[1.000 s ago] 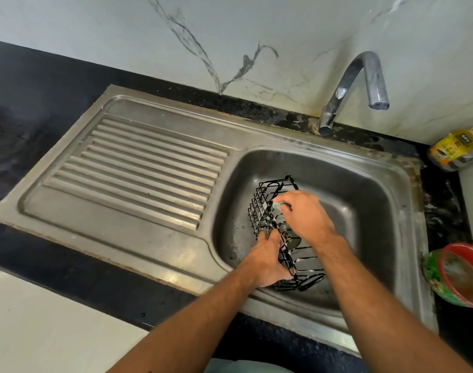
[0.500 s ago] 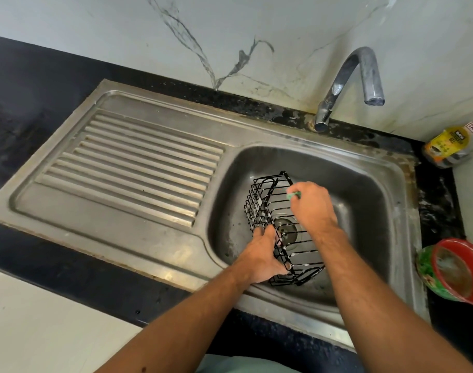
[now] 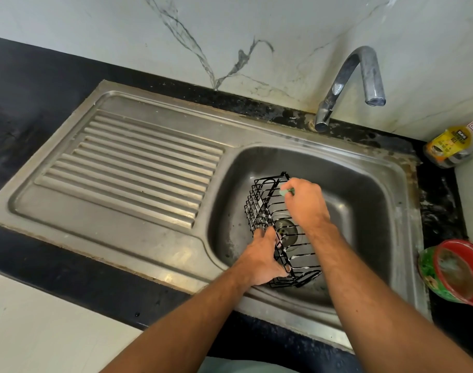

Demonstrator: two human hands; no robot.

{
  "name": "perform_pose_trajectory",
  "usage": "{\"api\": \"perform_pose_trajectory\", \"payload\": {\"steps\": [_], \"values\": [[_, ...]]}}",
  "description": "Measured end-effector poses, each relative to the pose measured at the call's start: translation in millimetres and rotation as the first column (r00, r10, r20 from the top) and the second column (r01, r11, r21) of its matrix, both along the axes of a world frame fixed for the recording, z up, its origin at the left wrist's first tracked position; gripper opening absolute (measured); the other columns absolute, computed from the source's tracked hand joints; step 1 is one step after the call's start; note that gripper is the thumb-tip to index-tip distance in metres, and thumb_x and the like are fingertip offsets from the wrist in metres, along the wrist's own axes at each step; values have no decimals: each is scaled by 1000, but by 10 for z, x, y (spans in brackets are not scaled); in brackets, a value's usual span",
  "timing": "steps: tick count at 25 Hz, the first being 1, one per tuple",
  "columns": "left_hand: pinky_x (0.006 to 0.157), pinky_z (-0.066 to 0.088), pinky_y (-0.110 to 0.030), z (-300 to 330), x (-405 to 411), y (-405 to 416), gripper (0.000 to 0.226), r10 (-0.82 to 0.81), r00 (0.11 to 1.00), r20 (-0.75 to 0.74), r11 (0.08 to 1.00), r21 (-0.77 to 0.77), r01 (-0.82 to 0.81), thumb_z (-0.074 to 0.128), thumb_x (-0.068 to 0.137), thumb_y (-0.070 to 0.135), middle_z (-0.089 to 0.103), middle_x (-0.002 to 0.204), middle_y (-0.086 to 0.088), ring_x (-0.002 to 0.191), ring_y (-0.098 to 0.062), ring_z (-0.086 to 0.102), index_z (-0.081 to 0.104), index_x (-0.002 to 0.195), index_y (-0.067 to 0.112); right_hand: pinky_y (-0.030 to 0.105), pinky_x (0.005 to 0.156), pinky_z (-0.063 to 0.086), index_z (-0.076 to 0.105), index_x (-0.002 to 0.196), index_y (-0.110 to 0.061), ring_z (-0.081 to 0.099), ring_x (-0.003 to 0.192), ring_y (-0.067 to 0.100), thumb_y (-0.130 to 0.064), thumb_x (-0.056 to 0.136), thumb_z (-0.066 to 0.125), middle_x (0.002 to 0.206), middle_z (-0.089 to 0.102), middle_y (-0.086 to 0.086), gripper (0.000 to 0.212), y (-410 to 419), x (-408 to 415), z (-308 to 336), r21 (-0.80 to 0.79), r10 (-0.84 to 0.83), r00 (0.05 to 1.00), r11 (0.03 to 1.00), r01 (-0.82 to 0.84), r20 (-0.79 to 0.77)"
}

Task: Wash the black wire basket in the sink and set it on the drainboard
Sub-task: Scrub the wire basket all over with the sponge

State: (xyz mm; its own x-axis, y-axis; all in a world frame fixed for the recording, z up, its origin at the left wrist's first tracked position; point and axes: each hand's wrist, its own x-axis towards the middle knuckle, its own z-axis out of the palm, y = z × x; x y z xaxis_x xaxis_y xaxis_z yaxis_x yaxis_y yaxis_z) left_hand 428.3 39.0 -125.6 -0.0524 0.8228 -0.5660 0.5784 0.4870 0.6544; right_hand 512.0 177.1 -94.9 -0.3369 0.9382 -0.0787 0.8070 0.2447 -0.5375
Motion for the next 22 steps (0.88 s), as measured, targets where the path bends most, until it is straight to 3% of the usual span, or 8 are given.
{"api": "perform_pose_trajectory", "payload": {"steps": [3,5,8,11,14,19,22], "values": [[109,43,-32,-3,-8,7,83,1,1000,-3,1000,11,-1,85,77,20,35,143,-11,127,-32,52,32,140,16,30,99,51,76,105,-19,66,103,12,-10,96,60,113,73,-1,20,-128,-130,23,14,275,960,961,-275,-49],[105,40,-26,-3,-6,-1,80,5,1000,1,1000,17,-5,85,77,18,37,138,-8,125,-30,53,33,138,16,29,99,51,76,104,-21,65,103,9,-9,96,60,113,74,-4,22,-126,-144,7,25,341,939,940,-341,-48],[113,43,-37,-3,-1,-5,91,-12,1000,-4,1000,3,12,87,76,20,27,154,-14,133,-34,50,29,146,18,27,94,51,75,104,-20,65,96,11,-7,95,58,109,72,-2,23,-4,-61,-19,56,140,988,989,-137,-71],[113,44,-38,-9,5,-5,94,-17,1000,-6,1000,4,17,87,76,20,26,155,-14,133,-33,49,27,149,21,33,95,52,74,107,-16,65,99,20,-3,95,55,109,70,4,26,100,-59,-55,143,1,999,990,5,-44],[110,46,-38,-11,3,-7,92,-31,999,-27,999,15,32,87,76,21,29,151,-13,128,-32,52,27,146,19,36,92,54,74,108,-16,65,100,25,-2,94,55,108,70,8,27,126,-157,-106,85,19,998,996,-23,52],[103,45,-30,27,-15,6,90,-33,999,-18,999,36,33,85,76,19,33,143,-11,124,-31,54,27,146,14,30,99,49,77,104,-17,65,103,17,-6,94,57,108,74,1,25,21,-346,-26,73,313,949,948,-311,-25],[106,45,-32,42,-13,3,84,-27,1000,5,999,27,27,85,77,21,33,141,-8,122,-30,56,32,141,17,29,96,49,77,101,-17,65,94,14,-5,92,58,105,73,2,25,143,-209,-24,50,216,975,976,-214,-53]]}}
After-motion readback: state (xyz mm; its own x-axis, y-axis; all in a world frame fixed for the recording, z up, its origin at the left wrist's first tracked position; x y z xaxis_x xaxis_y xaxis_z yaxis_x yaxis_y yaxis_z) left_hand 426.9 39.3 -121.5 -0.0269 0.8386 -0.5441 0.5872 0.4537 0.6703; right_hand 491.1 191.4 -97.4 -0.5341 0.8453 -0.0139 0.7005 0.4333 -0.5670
